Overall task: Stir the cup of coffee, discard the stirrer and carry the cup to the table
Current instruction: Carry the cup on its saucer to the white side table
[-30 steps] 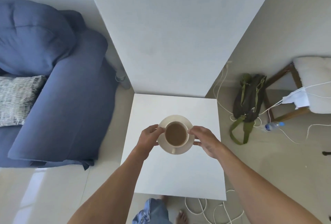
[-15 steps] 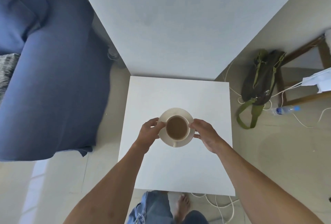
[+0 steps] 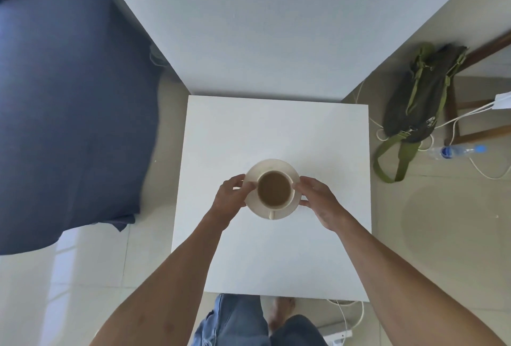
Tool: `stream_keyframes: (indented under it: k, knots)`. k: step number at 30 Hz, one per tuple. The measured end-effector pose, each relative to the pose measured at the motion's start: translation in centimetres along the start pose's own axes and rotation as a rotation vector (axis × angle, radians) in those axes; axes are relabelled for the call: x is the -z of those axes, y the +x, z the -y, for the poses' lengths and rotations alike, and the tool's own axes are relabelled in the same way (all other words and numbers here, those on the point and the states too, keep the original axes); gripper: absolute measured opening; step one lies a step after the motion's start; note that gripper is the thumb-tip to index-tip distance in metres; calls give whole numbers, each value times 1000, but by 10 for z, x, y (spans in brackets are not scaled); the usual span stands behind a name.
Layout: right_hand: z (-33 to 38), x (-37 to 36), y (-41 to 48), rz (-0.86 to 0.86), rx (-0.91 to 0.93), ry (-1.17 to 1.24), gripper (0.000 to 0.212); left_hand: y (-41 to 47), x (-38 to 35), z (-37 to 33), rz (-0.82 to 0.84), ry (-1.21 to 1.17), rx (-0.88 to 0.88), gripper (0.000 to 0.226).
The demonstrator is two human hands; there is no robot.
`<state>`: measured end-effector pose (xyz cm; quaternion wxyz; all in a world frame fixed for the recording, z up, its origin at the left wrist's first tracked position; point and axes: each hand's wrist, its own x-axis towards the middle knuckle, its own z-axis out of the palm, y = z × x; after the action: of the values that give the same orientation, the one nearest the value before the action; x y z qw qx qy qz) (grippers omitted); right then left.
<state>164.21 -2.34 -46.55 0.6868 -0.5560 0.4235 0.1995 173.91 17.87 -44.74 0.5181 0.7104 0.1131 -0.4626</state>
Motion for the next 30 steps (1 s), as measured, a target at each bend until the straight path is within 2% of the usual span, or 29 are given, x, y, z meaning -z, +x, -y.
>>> stream_keyframes:
  k: [7, 8, 12, 16, 19, 22, 26, 30]
  knots:
    - [-11, -3, 24, -14, 17, 13, 13, 27, 0, 10, -11, 25, -7, 14]
    - [-13, -4, 27, -15, 18, 17, 15, 30, 0, 13, -16, 30, -8, 15]
    - [-13, -5, 33, -15, 19, 19, 46, 40, 0, 19, -26, 40, -1, 34]
    - [-19, -4, 38, -2, 4, 22, 41, 46, 1, 24, -28, 73, 1, 35]
    - [-22, -4, 41, 20, 16, 14, 29, 49, 2, 25, -33, 135, -3, 36]
    - [-25, -2, 45, 6, 11, 13, 43, 55, 3, 27, -38, 192, -14, 35]
    - [-26, -3, 48, 19, 17, 19, 30, 59, 3, 33, -66, 228, -7, 37]
    - [-29, 0, 48, 6, 8, -7, 48, 55, -1, 33, -84, 237, -4, 42]
